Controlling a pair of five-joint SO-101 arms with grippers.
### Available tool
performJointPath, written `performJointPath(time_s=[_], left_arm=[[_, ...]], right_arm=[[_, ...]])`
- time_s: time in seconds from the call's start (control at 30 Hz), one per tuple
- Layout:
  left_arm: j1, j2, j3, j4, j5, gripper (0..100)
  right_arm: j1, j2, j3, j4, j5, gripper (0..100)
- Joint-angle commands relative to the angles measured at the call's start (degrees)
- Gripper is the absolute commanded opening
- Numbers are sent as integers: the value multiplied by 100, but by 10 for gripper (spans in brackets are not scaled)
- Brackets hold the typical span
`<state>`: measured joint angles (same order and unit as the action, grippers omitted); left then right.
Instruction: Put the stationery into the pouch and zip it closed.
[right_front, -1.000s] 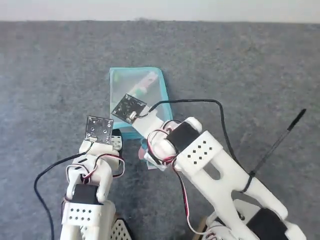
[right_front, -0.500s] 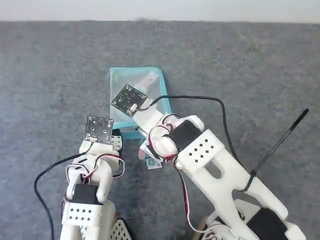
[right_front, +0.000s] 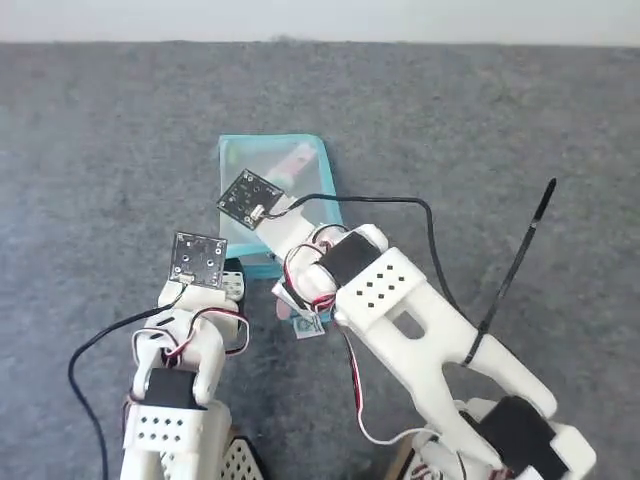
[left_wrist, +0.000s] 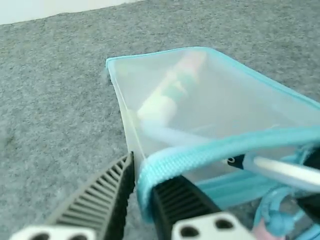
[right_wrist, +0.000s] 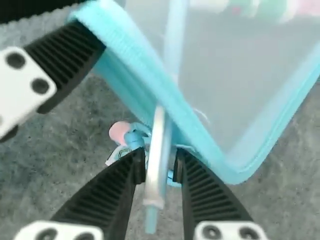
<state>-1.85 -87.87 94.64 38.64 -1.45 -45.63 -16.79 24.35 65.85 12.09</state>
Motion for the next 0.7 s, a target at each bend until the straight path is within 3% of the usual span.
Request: performJointPath(time_s=[0.0,0.67], left_arm=[[44,44,-180,-193,-35,13],[44,44,-180,-176,-35,13]], right_arm=[[48,-725,-352,-13,-229,102],[40,-286,185,-163,-264,58]])
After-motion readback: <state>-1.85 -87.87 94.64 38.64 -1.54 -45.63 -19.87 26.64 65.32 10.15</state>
